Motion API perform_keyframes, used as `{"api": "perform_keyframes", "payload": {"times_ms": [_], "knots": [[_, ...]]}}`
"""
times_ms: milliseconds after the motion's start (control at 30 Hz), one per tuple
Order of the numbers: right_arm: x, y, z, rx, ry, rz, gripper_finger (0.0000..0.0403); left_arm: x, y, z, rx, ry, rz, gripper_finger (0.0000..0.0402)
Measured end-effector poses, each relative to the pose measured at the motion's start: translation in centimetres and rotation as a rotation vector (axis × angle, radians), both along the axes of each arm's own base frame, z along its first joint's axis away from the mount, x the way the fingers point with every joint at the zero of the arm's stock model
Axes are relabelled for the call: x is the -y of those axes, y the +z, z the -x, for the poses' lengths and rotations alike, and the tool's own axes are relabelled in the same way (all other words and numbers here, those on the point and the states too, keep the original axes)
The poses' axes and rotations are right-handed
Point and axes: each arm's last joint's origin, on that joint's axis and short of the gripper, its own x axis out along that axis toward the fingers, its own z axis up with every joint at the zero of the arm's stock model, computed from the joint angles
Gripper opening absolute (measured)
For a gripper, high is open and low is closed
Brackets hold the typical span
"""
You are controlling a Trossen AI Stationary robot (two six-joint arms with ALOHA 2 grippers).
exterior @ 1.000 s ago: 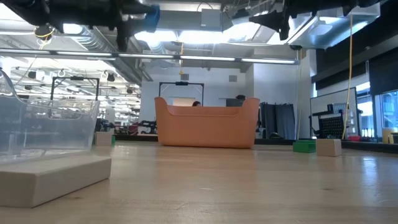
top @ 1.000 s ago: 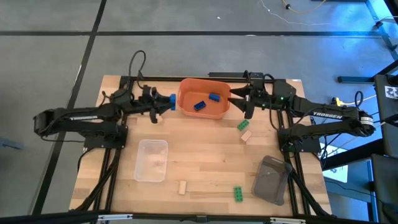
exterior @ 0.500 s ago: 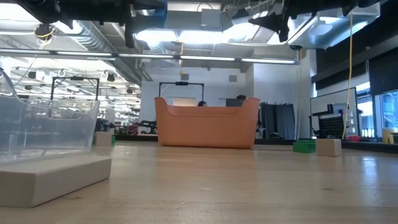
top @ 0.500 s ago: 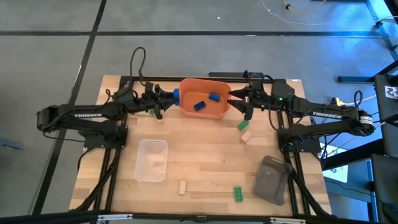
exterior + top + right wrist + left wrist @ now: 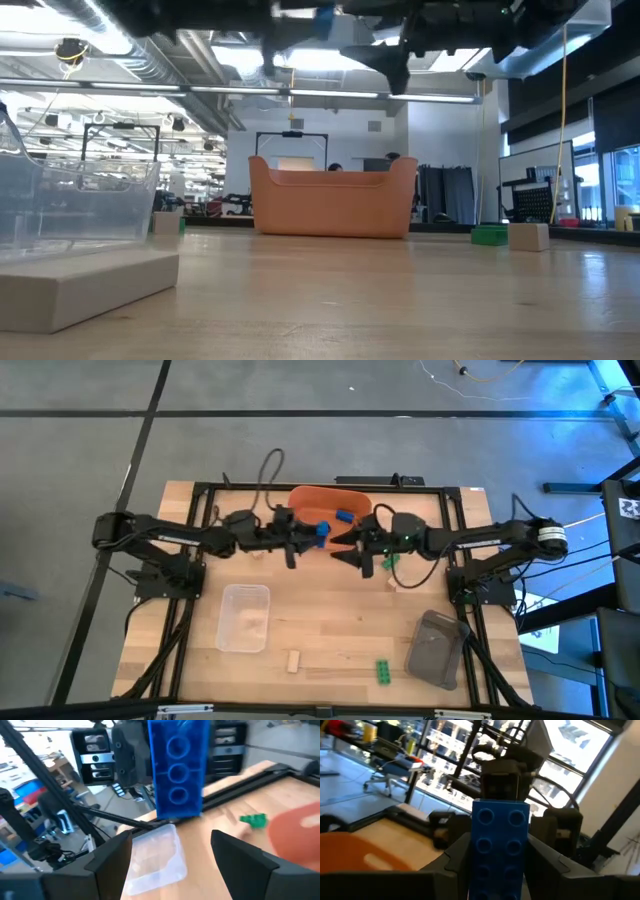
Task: Sort & place blocks by color
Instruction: Put the blue game piece into the orange bin
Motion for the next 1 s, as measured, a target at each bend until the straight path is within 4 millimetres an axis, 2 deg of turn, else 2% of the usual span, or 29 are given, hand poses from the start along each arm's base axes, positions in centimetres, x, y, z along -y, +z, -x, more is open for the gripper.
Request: {"api": "perform_keyframes", "payload": {"times_ms": [200, 500, 633, 833, 1000], "knots": [[-0.2, 0.3, -0.2, 0.052, 0.004, 0.012, 0.0272, -0.2, 0.7, -2.7, -0.012, -0.057, -0.039, 0.0128], [-0.1, 1.5, -0.4, 0.093, -0.039, 0.086, 0.0266, -0.3, 0.7, -2.9, -0.007, -0.048, -0.026, 0.0128], [-0.1, 1.5, -0.5, 0.083, -0.039, 0.085, 0.0236, -0.5, 0.7, -2.8, -0.006, -0.035, -0.024, 0.0128], [-0.1, 1.4, -0.5, 0.077, -0.040, 0.084, 0.0138, -0.5, 0.7, -2.8, -0.007, -0.039, -0.022, 0.0128], [-0.1, 1.4, -0.5, 0.077, -0.034, 0.084, 0.0139, -0.5, 0.7, -2.8, -0.006, -0.041, -0.017, 0.0128]]}}
